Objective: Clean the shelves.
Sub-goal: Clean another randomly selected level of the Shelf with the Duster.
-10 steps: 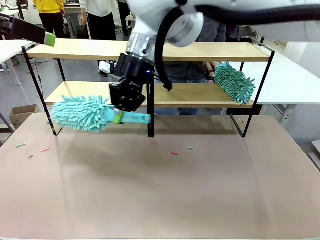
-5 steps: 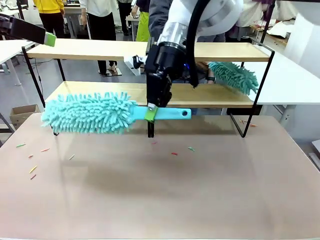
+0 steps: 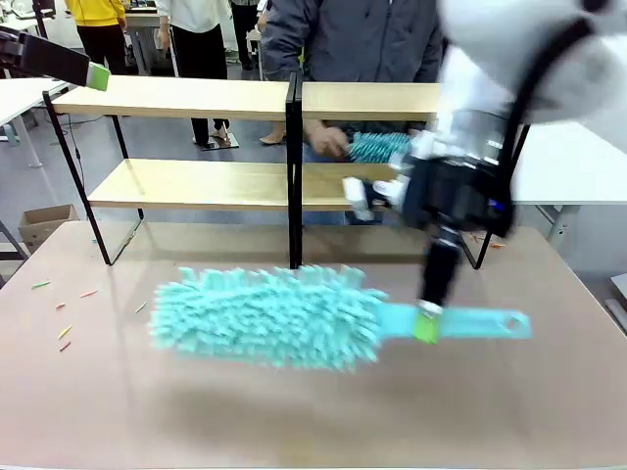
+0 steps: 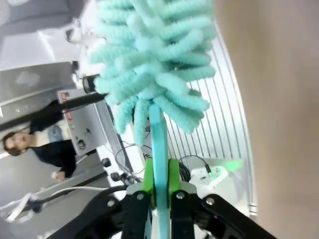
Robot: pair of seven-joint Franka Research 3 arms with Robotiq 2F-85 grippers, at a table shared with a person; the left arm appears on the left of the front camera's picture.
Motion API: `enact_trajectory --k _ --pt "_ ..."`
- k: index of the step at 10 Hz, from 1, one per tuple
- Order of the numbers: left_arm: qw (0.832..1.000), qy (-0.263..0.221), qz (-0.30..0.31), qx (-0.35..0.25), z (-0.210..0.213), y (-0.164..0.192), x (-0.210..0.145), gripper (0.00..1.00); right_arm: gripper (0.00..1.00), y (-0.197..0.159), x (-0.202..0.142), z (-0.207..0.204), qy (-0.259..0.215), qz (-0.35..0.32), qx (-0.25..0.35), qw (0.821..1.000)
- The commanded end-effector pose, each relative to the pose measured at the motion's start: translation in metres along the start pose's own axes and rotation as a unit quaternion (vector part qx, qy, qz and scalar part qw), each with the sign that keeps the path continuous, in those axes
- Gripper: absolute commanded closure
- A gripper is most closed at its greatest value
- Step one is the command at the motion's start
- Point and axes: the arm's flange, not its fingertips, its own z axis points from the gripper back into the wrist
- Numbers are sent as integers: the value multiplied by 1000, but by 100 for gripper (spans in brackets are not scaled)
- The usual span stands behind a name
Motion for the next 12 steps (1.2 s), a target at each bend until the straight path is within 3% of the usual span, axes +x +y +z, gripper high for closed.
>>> enact_trajectory --k 1,2,3,4,5,7,8,9,10,12 --pt "1000 -3 2 0 -1 1 -4 0 88 17 -63 -34 -69 3 -59 996" --pt "1000 -3 2 0 -1 1 -4 0 88 0 0 0 0 0 0 1000" --pt "1000 -3 2 0 -1 1 -4 0 88 4 -41 -15 -27 -6 -16 999" --pt "1000 -3 2 0 -1 1 -4 0 88 -10 -34 -1 -47 21 -5 999" --pt "1000 -3 2 0 -1 1 -4 0 88 -15 -63 33 -117 75 -4 990" --pt "1000 -3 2 0 -1 1 -4 0 88 -6 -153 87 -193 118 -60 972" --pt "1000 -3 2 0 -1 1 -4 0 88 -4 -205 113 -268 125 -81 952" --pt "1000 -3 2 0 -1 1 -4 0 88 -2 -262 134 -378 138 -118 908" --pt "1000 -3 2 0 -1 1 -4 0 88 -1 -311 141 -486 126 -147 852" --pt "1000 -3 2 0 -1 1 -4 0 88 -1 -385 128 -649 70 -161 740"
